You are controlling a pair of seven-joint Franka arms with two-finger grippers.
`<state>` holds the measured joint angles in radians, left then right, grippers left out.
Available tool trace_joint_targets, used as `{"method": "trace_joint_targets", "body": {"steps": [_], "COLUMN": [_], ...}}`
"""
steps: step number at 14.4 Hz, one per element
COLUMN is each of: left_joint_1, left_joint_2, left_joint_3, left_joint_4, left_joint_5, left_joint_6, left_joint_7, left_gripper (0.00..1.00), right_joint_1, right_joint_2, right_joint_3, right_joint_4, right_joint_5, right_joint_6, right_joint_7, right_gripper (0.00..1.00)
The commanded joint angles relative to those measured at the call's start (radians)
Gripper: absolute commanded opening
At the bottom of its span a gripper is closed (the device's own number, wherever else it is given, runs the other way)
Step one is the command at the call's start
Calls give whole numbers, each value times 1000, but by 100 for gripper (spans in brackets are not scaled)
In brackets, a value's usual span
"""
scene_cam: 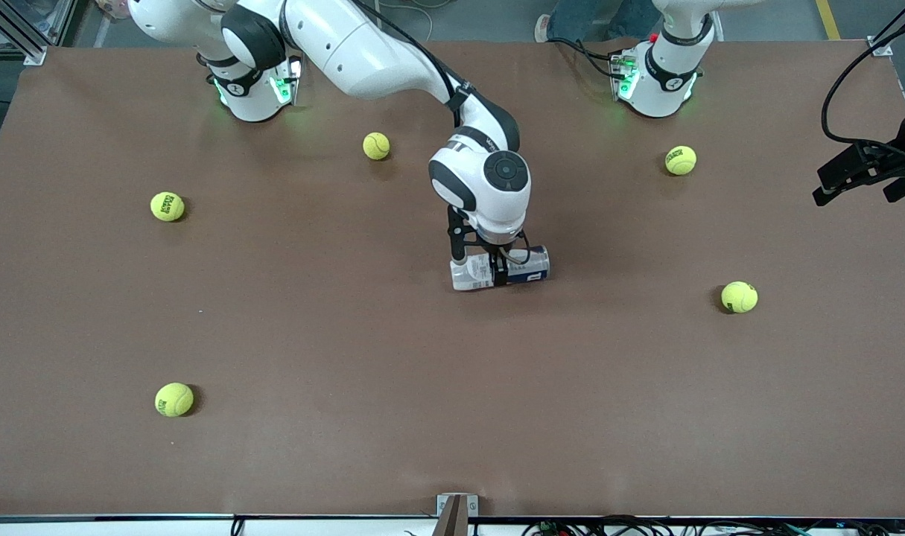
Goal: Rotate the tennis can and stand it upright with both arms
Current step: 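Carry the can with the right gripper toward the table middle, then open the right gripper and release the can on its side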
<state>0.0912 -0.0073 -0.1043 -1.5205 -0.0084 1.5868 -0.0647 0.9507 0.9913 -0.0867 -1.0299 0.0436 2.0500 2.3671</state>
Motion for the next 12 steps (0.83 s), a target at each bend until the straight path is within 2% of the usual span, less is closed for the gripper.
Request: {"method": "trace_joint_targets", "body": {"steps": [1, 3, 9, 10, 12], "left_joint_1": [9, 9, 9, 9, 4], "left_joint_2": [-2, -2, -2, 0, 1], "left_joint_3": [-5, -6, -6, -6, -6], "left_joint_4": [13, 13, 13, 13, 11], "left_joint_5": [7, 7, 7, 7, 7], "left_joint_6": [-15, -15, -15, -15, -15], "left_joint_7": [9, 9, 9, 8, 9], "left_gripper": [100, 100, 100, 100, 100], "right_joint_1": [-15, -50, -205, -240, -317], "right_joint_2": [-46, -81, -198, -224, -316], "right_joint_3": [1, 5, 2, 2, 2], "right_joint_4": [14, 16, -15, -33, -149], "right_joint_5": [-4, 2, 12, 12, 12], "right_joint_6": [-71, -111, -278, -303, -298], "right_joint_7": [1, -81, -627, -719, -942], "right_gripper": [100, 100, 100, 100, 100]}}
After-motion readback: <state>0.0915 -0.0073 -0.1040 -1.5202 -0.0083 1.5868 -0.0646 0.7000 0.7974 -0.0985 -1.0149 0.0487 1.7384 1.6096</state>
